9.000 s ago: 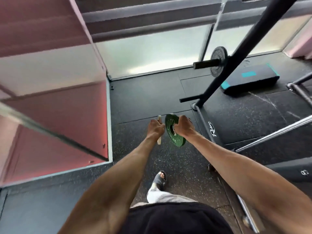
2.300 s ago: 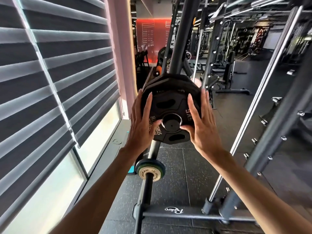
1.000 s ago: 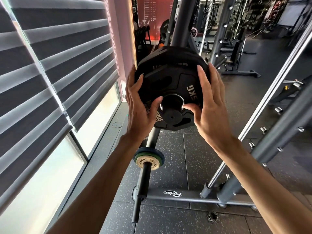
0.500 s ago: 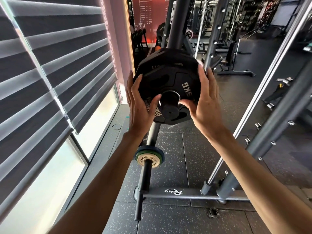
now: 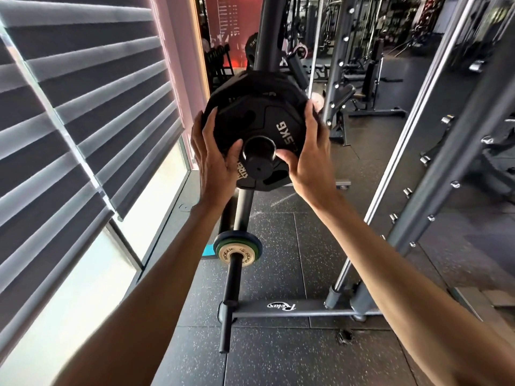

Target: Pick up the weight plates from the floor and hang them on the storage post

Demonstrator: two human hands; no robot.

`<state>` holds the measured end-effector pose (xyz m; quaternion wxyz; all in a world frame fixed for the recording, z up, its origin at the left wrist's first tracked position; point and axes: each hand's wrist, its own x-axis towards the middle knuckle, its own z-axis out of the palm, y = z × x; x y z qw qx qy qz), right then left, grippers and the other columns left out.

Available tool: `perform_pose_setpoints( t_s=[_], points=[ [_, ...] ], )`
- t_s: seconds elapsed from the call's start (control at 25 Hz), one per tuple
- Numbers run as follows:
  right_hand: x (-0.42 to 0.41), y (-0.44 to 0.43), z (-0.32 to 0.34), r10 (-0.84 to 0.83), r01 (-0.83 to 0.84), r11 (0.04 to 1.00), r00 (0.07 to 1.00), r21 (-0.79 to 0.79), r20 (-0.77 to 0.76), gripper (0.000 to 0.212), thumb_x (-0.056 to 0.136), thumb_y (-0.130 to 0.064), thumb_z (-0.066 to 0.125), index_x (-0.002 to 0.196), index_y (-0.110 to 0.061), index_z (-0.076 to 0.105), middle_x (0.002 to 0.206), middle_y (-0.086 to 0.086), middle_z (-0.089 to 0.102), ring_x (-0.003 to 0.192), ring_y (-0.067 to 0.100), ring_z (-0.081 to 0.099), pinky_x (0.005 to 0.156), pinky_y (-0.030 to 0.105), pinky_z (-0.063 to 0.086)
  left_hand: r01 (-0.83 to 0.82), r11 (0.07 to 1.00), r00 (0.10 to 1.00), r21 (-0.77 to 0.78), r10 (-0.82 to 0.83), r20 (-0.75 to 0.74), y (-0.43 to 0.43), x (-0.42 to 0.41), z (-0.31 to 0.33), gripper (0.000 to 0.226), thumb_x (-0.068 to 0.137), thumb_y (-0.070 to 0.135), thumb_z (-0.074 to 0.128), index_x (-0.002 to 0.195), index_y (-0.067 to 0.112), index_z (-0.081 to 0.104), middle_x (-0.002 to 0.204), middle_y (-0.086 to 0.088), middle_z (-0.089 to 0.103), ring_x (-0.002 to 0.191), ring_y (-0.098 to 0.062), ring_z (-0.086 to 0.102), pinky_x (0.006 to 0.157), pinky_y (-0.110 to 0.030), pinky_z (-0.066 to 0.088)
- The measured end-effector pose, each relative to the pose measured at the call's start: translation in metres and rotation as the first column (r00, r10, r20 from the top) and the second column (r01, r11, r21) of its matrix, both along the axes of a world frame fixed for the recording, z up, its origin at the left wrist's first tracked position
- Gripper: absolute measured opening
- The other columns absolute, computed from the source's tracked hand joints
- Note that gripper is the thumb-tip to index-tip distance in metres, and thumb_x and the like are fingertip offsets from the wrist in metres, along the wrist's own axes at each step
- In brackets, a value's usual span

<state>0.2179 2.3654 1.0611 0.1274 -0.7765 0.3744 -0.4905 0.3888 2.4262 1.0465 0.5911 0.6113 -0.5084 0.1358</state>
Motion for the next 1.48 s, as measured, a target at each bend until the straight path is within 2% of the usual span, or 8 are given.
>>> perform_pose_setpoints(
  t_s=[0.12,0.28,0.56,0.8,0.92,1.08,1.24,1.48],
  points=[
    [-0.010,0.008,0.014,-0.012,0.017,0.999,0.993,0.043,-0.117,0.096,0.089,-0.037,0.072,0.160,-0.017,0.010,0.150,0.022,0.035,0.138,0.035,0.041,0.113,0.053,0.038,-0.089,0.995,0.995,-0.038,0.091,0.047,0.020,-0.008,0.024,0.044,0.098,0.032,0.056,0.136,0.011,0.051,0.146,-0.017,0.041,0.139,-0.030,0.038,0.112,-0.054,0.036],
    [-0.046,0.021,0.052,-0.096,0.087,0.995,0.973,-0.054,-0.208,0.055,0.096,-0.036,0.059,0.142,-0.012,0.042,0.130,0.015,0.058,0.125,0.034,0.052,0.105,0.052,0.043,-0.088,0.975,0.976,-0.202,0.125,0.178,0.029,-0.054,0.090,0.025,0.095,0.021,0.052,0.107,0.003,0.064,0.108,-0.012,0.065,0.105,-0.029,0.060,0.092,-0.046,0.049],
    [-0.219,0.013,0.103,-0.242,0.238,0.970,0.936,-0.047,-0.255,0.031,0.100,-0.035,0.053,0.121,-0.013,0.060,0.111,0.007,0.074,0.106,0.031,0.067,0.081,0.034,0.052,0.283,0.910,0.913,0.304,-0.353,0.206,-0.049,-0.249,0.123,0.024,0.094,0.026,0.045,0.102,0.014,0.064,0.095,-0.008,0.073,0.090,-0.030,0.070,0.079,-0.047,0.056],
    [-0.423,-0.023,0.057,-0.540,0.591,0.799,0.785,0.107,-0.305,0.030,0.097,-0.035,0.055,0.119,-0.015,0.062,0.114,0.011,0.072,0.109,0.038,0.064,0.083,0.042,0.053,0.608,0.631,0.688,0.481,-0.722,0.077,-0.136,-0.459,0.067,0.023,0.091,0.026,0.042,0.093,0.015,0.062,0.085,-0.014,0.072,0.079,-0.035,0.070,0.075,-0.048,0.057],
    [-0.509,-0.050,0.011,-0.581,0.691,0.692,0.706,0.210,-0.405,0.030,0.098,-0.034,0.052,0.113,-0.011,0.063,0.111,0.014,0.071,0.106,0.039,0.064,0.082,0.045,0.054,0.567,0.481,0.612,0.669,-0.790,0.049,-0.182,-0.548,0.014,0.022,0.093,0.022,0.043,0.097,0.014,0.063,0.097,-0.016,0.071,0.093,-0.039,0.068,0.082,-0.045,0.055],
    [-0.595,-0.111,-0.055,-0.490,0.785,0.490,0.607,0.379,-0.625,0.035,0.099,-0.036,0.052,0.121,-0.010,0.061,0.124,0.013,0.066,0.115,0.035,0.060,0.085,0.042,0.052,0.366,0.301,0.479,0.881,-0.872,0.099,-0.255,-0.642,-0.057,0.029,0.098,0.022,0.045,0.114,0.006,0.063,0.116,-0.019,0.068,0.106,-0.039,0.065,0.088,-0.040,0.053],
    [-0.643,-0.185,-0.120,-0.341,0.780,0.388,0.616,0.490,-0.710,0.032,0.099,-0.029,0.052,0.111,-0.001,0.063,0.113,0.019,0.067,0.103,0.038,0.064,0.069,0.035,0.039,0.247,0.091,0.363,0.965,-0.932,-0.006,-0.333,-0.700,-0.124,0.022,0.096,0.022,0.044,0.093,0.006,0.059,0.097,-0.020,0.072,0.073,-0.033,0.072,0.060,-0.031,0.052],
    [-0.687,-0.301,-0.221,-0.041,0.668,0.286,0.725,0.687,-0.687,0.030,0.097,-0.036,0.054,0.100,-0.007,0.064,0.090,0.006,0.062,0.085,0.031,0.061,0.075,0.038,0.052,0.049,-0.232,0.413,0.972,-0.881,-0.231,-0.441,-0.741,-0.228,0.033,0.097,0.024,0.044,0.111,0.002,0.064,0.093,-0.014,0.073,0.065,-0.025,0.073,0.059,-0.034,0.061]
  ],
)
